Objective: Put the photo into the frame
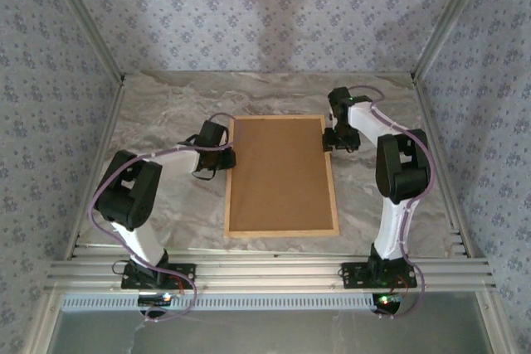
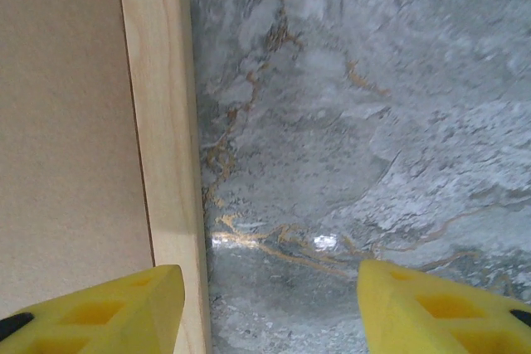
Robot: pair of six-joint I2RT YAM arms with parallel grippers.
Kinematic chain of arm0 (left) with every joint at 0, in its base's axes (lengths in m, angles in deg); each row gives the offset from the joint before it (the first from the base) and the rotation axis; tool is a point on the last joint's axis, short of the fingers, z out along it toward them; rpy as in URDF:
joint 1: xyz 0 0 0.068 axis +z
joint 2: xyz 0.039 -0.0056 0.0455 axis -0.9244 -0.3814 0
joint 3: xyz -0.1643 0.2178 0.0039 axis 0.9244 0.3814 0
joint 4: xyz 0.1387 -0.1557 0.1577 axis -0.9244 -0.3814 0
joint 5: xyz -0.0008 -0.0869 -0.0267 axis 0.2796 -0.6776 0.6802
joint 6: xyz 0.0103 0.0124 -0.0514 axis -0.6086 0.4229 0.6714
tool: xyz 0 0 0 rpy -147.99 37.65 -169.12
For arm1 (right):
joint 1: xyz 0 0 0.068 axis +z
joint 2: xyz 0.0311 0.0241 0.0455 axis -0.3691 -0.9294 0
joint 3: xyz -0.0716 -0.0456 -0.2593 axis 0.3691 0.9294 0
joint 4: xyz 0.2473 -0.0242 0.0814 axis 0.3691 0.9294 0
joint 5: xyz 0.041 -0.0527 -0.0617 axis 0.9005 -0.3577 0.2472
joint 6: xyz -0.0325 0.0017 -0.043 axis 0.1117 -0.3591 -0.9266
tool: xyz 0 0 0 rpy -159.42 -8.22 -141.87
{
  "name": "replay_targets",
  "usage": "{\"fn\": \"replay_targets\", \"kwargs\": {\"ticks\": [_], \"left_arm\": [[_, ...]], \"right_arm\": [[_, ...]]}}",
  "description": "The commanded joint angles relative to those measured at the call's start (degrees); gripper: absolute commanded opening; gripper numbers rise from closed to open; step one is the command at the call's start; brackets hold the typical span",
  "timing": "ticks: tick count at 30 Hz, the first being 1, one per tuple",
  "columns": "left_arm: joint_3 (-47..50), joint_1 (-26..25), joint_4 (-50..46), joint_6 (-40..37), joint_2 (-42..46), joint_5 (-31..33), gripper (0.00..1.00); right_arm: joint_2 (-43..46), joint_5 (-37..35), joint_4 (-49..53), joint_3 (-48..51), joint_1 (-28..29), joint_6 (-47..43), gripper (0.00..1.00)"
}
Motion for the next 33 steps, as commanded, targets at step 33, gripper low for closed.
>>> {"fn": "replay_targets", "kwargs": {"ticks": [33], "left_arm": [[1.42,0.23,-5.85,-2.20,-3.55,1.11,0.21]], "right_arm": [[0.62,7.20,-2.94,6.79,2.88,2.76,0.59]]}}
